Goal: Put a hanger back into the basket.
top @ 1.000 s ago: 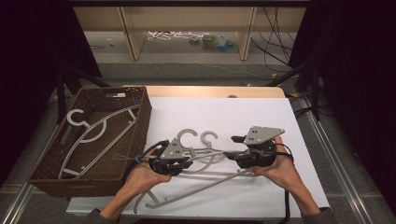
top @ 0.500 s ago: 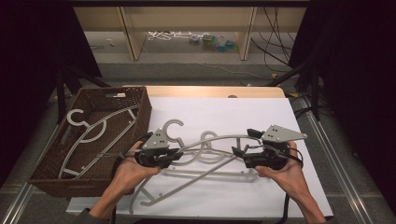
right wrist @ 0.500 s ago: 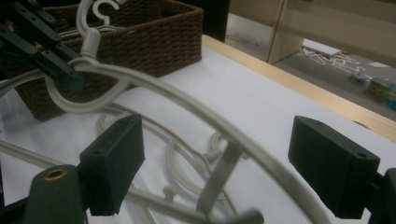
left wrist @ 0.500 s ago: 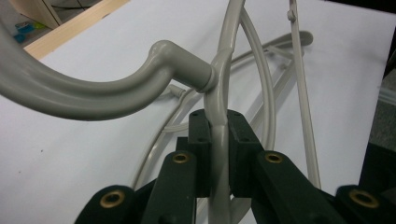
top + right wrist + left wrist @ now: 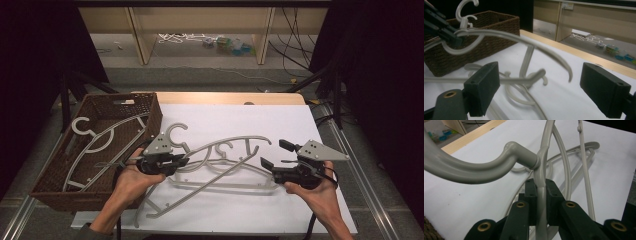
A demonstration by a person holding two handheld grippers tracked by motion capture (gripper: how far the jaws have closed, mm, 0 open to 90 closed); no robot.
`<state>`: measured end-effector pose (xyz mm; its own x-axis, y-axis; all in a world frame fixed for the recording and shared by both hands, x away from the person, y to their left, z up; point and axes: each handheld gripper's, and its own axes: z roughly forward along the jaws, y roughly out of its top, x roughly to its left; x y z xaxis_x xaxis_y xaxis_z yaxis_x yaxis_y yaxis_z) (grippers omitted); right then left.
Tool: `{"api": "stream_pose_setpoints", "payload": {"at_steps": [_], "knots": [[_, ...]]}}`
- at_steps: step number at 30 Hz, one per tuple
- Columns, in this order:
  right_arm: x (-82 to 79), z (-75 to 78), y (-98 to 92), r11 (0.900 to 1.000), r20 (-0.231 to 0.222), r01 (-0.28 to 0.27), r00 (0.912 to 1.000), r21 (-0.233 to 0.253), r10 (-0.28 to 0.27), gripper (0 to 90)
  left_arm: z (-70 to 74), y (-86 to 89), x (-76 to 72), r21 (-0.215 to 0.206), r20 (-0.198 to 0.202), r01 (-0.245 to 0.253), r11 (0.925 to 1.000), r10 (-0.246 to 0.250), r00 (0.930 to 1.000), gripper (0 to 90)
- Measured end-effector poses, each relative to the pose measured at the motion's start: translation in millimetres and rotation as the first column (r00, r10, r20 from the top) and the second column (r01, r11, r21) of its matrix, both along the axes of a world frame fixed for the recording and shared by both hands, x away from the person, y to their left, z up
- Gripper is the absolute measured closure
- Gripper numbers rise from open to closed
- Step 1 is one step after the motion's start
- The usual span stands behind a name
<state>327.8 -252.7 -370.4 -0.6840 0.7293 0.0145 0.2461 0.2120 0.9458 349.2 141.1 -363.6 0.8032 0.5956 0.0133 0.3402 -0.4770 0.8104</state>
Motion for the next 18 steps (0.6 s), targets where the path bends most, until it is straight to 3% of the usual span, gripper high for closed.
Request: {"api": "stream_pose_setpoints", "payload": {"at_steps": [3,4,6,11,18], "knots": [[-3.9,-5.4,-0.8,1.0,0.012,0.012,0.9999,-0.003,-0.012,17.0,6.6,6.1,-1.6,-0.021,0.007,-0.019,0.9996,0.019,0.9998,82.1],[-5.3,-7.2,-0.7,1.0,0.017,0.018,0.9997,-0.008,-0.018,16.9,8.3,7.3,-2.8,-0.048,0.007,-0.027,0.9985,0.028,0.9996,82.1],[-8.8,-11.0,0.6,1.0,-0.001,0.003,1.0,-0.004,-0.003,16.7,13.6,12.4,-4.1,-0.046,0.014,-0.031,0.9985,0.031,0.9994,82.1],[-16.2,-19.2,-0.5,1.0,-0.004,0.004,1.0,-0.012,-0.004,16.7,32.2,24.7,-8.6,-0.104,0.008,-0.048,0.9934,0.049,0.9987,82.1],[-19.9,-31.0,-4.9,1.0,-0.014,0.015,0.9998,-0.003,-0.015,16.6,61.1,41.6,-7.6,-0.119,0.026,-0.06,0.991,0.064,0.9976,82.1]]}}
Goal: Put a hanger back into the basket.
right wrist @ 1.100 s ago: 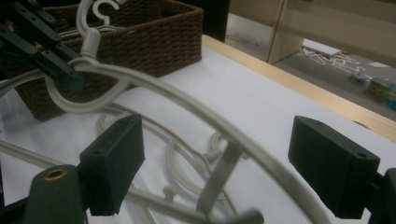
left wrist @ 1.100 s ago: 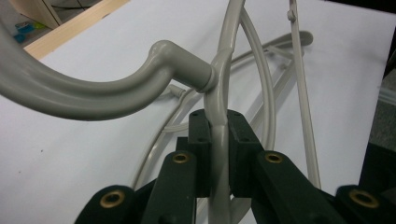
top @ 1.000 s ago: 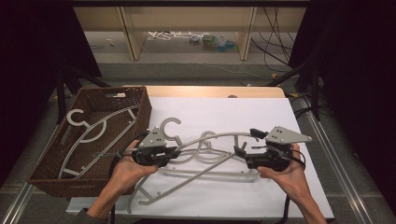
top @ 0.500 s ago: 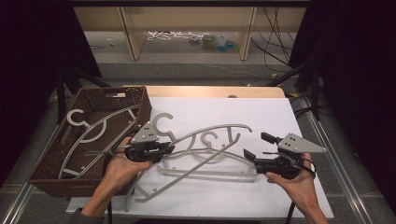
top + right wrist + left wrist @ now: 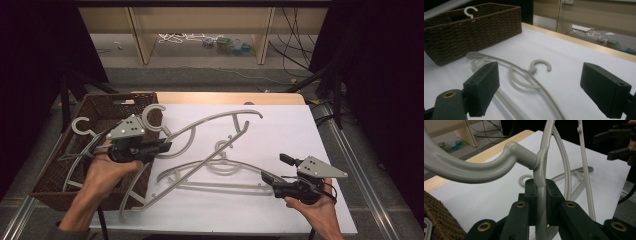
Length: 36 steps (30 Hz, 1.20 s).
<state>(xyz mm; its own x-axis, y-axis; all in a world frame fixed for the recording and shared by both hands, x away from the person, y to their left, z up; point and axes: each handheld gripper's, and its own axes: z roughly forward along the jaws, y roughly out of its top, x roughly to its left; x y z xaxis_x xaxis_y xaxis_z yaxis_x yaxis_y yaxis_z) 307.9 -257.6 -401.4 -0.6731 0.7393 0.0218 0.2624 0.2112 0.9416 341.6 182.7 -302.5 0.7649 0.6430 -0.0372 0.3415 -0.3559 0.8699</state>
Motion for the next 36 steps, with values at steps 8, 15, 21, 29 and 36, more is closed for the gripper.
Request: {"api": "stream_pose_setpoints", "payload": {"at_steps": [8,15,21,29,36], "knots": [[-4.0,-5.6,1.5,1.0,-0.002,0.002,1.0,0.017,-0.002,16.6,24.9,36.4,14.4,0.035,0.056,-0.096,0.9948,0.094,0.994,82.1],[-2.7,-10.6,2.9,1.0,0.013,-0.002,0.9999,0.011,0.002,16.6,33.7,69.4,32.3,0.088,0.072,-0.227,0.9699,0.221,0.9726,82.1],[-4.5,-11.6,3.7,1.0,-0.027,-0.008,0.9996,-0.001,0.008,16.6,26.1,93.1,48.6,0.107,0.068,-0.301,0.9476,0.295,0.9531,82.1],[-4.0,-14.8,5.0,1.0,-0.026,-0.006,0.9997,0.005,0.006,16.6,13.7,120.9,63.1,0.124,0.071,-0.36,0.9247,0.353,0.9328,82.1],[-2.6,-16.6,4.7,1.0,-0.021,-0.015,0.9997,-0.006,0.015,16.6,0.8,146.3,72.7,0.132,0.091,-0.405,0.9046,0.396,0.9137,82.1]]}}
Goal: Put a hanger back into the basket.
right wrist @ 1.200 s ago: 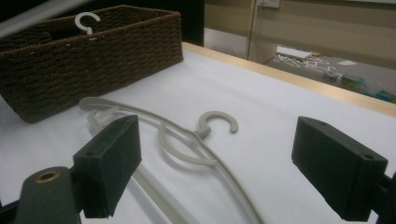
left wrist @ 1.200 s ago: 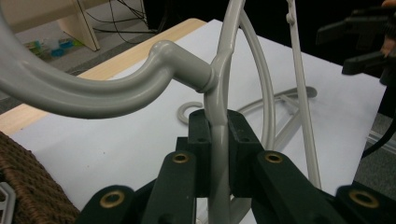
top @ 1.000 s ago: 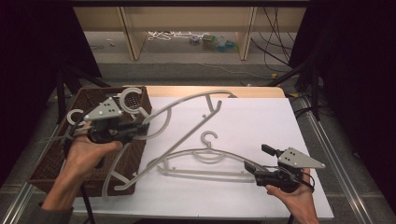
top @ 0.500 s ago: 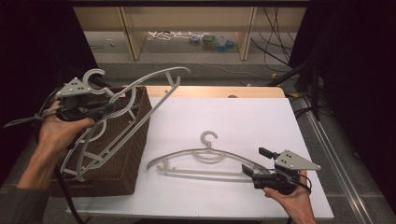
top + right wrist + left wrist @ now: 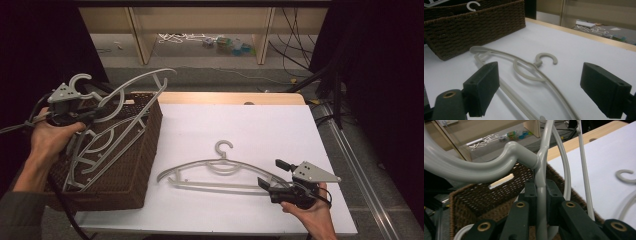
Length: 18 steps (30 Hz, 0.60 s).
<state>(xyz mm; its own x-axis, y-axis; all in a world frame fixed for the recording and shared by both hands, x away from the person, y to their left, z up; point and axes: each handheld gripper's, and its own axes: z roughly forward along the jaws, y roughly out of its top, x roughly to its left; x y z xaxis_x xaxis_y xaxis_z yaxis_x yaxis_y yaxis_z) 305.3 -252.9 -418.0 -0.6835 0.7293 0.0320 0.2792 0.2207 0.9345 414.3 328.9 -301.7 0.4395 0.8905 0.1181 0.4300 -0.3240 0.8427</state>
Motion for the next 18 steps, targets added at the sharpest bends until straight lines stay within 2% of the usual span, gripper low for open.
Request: {"api": "stream_pose_setpoints", "payload": {"at_steps": [1,3,6,7,9,10,11,14,16,18], "knots": [[-0.8,0.3,0.5,1.0,-0.022,0.001,0.9998,0.006,-0.001,16.6,-1.8,3.0,0.7,-0.003,0.003,-0.004,1.0,0.004,1.0,82.1],[-0.5,0.1,0.7,1.0,-0.021,0.0,0.9998,0.006,0.0,16.6,-4.1,8.9,1.7,0.018,0.005,-0.01,0.9998,0.01,0.9999,82.1],[-0.4,-0.7,0.6,1.0,-0.023,-0.001,0.9997,0.007,0.001,16.6,-8.2,15.4,3.1,0.021,0.003,-0.03,0.9993,0.03,0.9995,82.1],[-0.1,-0.5,0.7,1.0,-0.024,-0.001,0.9997,0.007,0.002,16.6,-10.3,18.9,3.6,0.037,0.0,-0.031,0.9988,0.031,0.9995,82.1],[0.0,-1.1,1.0,1.0,-0.024,-0.002,0.9997,0.005,0.003,16.6,-14.7,23.0,4.3,0.031,0.002,-0.047,0.9984,0.047,0.9989,82.1],[0.3,-2.5,1.8,1.0,-0.024,-0.011,0.9996,0.02,0.011,16.6,-17.1,25.2,4.8,0.035,0.001,-0.051,0.9981,0.051,0.9987,82.1],[1.0,-2.3,1.0,1.0,-0.012,-0.005,0.9999,0.008,0.005,16.6,-19.0,26.8,4.9,0.04,-0.001,-0.054,0.9978,0.054,0.9986,82.1],[0.3,-2.0,1.6,1.0,-0.03,-0.004,0.9995,0.005,0.005,16.6,-29.6,31.6,5.4,0.08,-0.019,-0.048,0.9957,0.049,0.9986,82.1],[0.9,-2.8,0.9,1.0,-0.02,-0.004,0.9998,-0.001,0.004,16.6,-33.3,36.9,4.7,0.115,-0.04,-0.043,0.9924,0.048,0.998,82.1],[0.6,-2.3,1.2,1.0,-0.033,-0.003,0.9995,0.003,0.003,16.6,-39.9,38.6,3.6,0.076,-0.031,-0.062,0.9952,0.064,0.9975,82.1]]}}
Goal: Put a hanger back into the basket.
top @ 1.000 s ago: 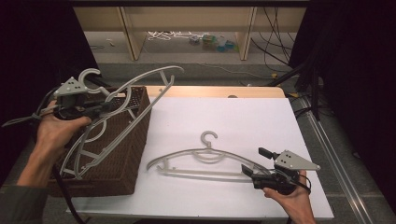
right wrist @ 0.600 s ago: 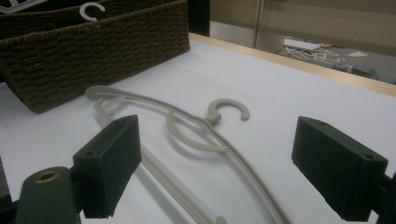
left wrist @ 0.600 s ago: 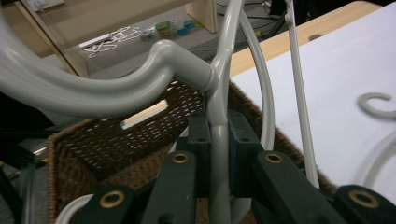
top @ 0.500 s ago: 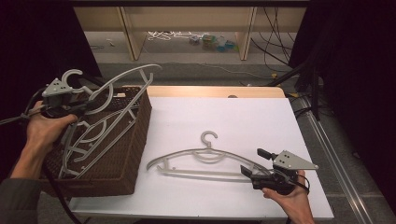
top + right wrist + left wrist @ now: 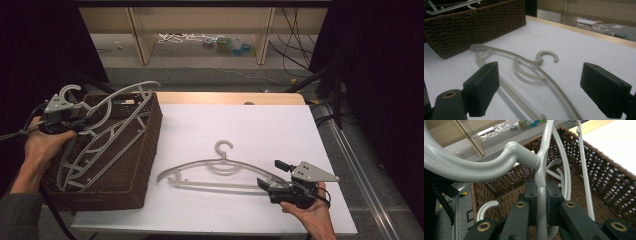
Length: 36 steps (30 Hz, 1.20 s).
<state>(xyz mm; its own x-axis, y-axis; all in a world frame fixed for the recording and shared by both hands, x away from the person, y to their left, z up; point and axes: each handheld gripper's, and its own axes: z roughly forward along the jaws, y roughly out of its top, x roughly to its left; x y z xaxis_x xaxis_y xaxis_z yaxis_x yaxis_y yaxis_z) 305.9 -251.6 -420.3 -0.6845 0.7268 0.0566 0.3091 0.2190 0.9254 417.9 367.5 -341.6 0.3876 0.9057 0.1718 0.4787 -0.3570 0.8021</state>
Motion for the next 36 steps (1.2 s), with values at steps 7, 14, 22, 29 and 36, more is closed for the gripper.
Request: {"api": "stream_pose_setpoints", "payload": {"at_steps": [7,14,22,29,36], "knots": [[1.4,-2.0,1.5,1.0,0.028,-0.009,0.9996,0.01,0.009,16.6,-15.8,13.5,-7.0,0.035,-0.046,0.004,0.9994,-0.003,0.9989,82.1],[0.1,-2.1,1.6,1.0,0.001,-0.004,1.0,0.004,0.004,16.6,-26.3,18.7,-6.3,0.033,-0.062,-0.019,0.9993,0.021,0.9979,82.0],[-0.3,-0.8,0.0,1.0,-0.019,-0.006,0.9998,-0.018,0.006,16.6,-43.0,22.5,-0.9,0.089,-0.126,-0.062,0.9941,0.073,0.9893,82.0],[2.6,-4.0,1.8,1.0,0.016,-0.011,0.9998,0.005,0.011,16.6,-50.6,12.7,6.4,0.107,-0.163,-0.009,0.9943,0.027,0.9863,81.8],[1.3,-3.5,1.0,1.0,-0.001,-0.011,0.9999,-0.004,0.011,16.6,-64.1,4.4,13.4,0.142,-0.202,-0.015,0.9897,0.044,0.9785,81.8]]}}
